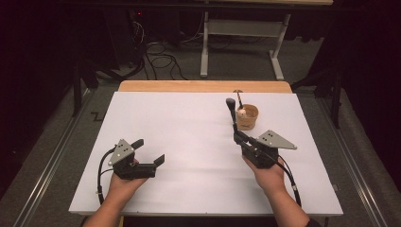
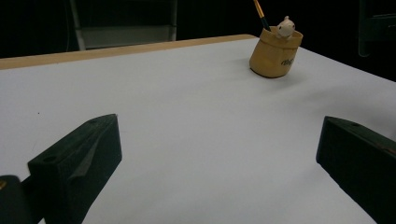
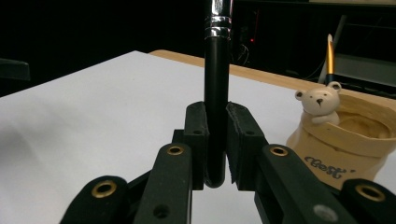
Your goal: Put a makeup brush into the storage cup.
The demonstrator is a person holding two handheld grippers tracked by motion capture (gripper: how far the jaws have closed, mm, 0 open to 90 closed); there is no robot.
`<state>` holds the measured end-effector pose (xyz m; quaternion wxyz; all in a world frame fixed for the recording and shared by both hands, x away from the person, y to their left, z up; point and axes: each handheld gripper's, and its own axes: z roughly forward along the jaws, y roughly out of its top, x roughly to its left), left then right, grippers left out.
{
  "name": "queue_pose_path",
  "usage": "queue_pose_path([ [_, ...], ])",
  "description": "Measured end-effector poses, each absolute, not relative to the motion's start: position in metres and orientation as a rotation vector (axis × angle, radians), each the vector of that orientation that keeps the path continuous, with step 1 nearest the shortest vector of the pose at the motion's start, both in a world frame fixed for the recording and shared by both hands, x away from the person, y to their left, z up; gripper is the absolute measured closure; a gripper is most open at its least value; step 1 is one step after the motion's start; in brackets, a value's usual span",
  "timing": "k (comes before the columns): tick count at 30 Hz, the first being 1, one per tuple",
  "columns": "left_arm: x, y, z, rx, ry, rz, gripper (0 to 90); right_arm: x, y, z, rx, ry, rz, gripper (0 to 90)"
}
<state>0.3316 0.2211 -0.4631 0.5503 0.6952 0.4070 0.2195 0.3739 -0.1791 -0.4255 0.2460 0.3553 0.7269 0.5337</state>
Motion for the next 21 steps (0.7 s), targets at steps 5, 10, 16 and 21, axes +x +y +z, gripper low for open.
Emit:
queue_pose_path([
  [5,0.331,0.221,-0.462,1.642,0.953,0.520,1.9,0.374,-0.170,-0.424,0.930,2.005,1.454,80.8],
  [10,0.331,0.221,-0.462,1.639,0.953,0.523,2.0,0.371,-0.159,-0.422,0.898,2.027,1.472,80.8],
  [16,0.330,0.221,-0.461,1.636,0.949,0.529,2.4,0.367,-0.148,-0.426,0.870,2.039,1.493,80.7],
  [21,0.330,0.220,-0.460,1.627,0.954,0.539,1.6,0.361,-0.142,-0.434,0.849,2.056,1.482,80.7],
])
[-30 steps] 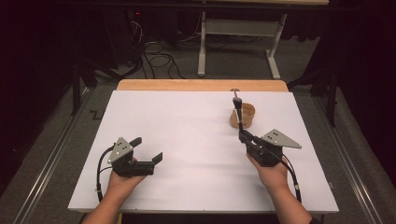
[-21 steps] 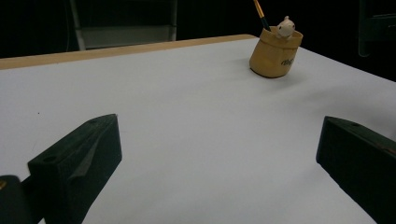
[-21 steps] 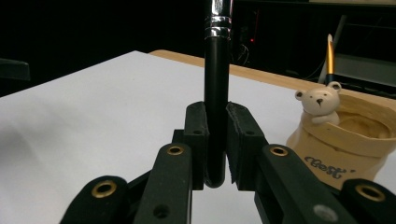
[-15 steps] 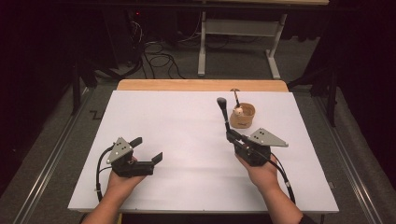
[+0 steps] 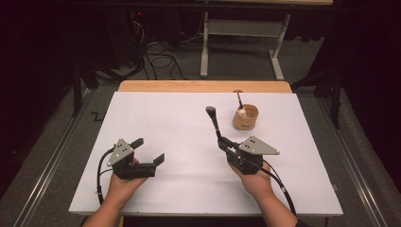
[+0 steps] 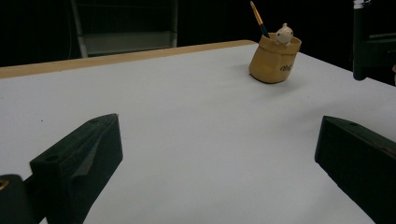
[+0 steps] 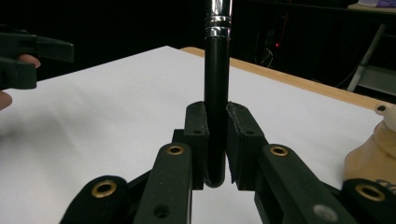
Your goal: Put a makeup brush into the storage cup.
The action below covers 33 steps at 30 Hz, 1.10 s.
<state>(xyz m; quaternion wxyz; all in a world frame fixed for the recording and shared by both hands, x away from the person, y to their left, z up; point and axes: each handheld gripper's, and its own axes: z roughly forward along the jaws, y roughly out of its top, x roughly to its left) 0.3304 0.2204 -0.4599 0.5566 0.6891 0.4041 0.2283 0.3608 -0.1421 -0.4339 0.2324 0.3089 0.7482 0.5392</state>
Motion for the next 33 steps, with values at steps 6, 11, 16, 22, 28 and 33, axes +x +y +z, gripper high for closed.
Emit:
queue_pose_path([
  [6,0.329,0.217,-0.458,1.636,0.932,0.519,1.5,0.357,-0.146,-0.437,0.851,2.059,1.477,80.7],
  [11,0.328,0.212,-0.453,1.632,0.920,0.508,1.8,0.355,-0.150,-0.438,0.862,2.054,1.486,80.7],
  [16,0.331,0.203,-0.446,1.642,0.896,0.500,2.2,0.354,-0.149,-0.441,0.859,2.061,1.508,80.7],
  [22,0.334,0.189,-0.437,1.661,0.848,0.494,2.2,0.353,-0.148,-0.442,0.857,2.074,1.501,80.7],
  [28,0.341,0.176,-0.432,1.666,0.825,0.473,1.4,0.353,-0.148,-0.442,0.858,2.076,1.503,80.7],
  [33,0.347,0.164,-0.428,1.669,0.796,0.459,1.1,0.352,-0.149,-0.441,0.859,2.073,1.510,80.7],
])
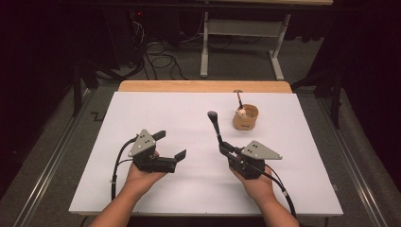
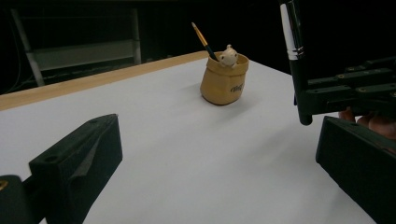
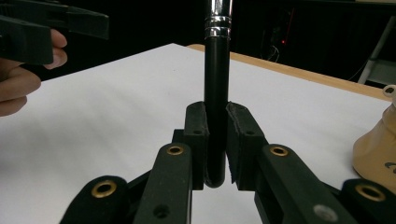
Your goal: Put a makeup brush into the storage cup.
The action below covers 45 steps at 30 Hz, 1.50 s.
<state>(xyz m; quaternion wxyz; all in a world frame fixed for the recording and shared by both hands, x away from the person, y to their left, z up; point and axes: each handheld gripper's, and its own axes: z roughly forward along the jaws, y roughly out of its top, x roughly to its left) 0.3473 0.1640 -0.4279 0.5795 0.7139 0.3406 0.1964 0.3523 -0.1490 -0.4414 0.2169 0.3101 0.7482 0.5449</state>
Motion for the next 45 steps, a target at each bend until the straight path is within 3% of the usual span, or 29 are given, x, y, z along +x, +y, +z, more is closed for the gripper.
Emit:
queue_pose_path([
  [32,0.369,0.124,-0.415,1.630,0.734,0.317,4.7,0.349,-0.143,-0.444,0.823,2.078,1.543,80.7],
  [36,0.362,0.115,-0.421,1.580,0.754,0.232,6.2,0.348,-0.141,-0.445,0.814,2.083,1.540,80.7],
  [40,0.362,0.113,-0.425,1.655,0.695,0.265,7.8,0.348,-0.137,-0.447,0.788,2.090,1.544,80.7],
  [45,0.360,0.114,-0.424,1.634,0.692,0.259,11.6,0.346,-0.133,-0.447,0.785,2.094,1.545,80.6],
])
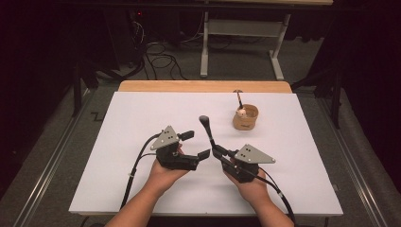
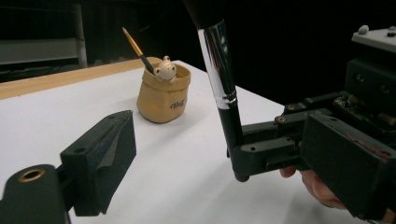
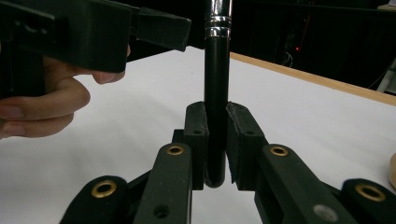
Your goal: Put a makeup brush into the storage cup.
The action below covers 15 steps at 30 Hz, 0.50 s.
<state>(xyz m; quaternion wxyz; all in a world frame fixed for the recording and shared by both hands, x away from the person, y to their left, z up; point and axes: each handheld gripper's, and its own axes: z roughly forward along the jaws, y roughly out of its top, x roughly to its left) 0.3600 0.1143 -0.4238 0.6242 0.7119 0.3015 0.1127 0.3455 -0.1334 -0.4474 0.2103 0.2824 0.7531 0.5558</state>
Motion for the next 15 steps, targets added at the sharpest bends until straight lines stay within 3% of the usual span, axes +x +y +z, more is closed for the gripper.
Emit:
queue_pose_path([
  [15,0.3597,0.1207,-0.4242,1.578,0.697,0.193,20.3,0.3414,-0.1235,-0.4494,0.750,2.106,1.562,80.6],
])
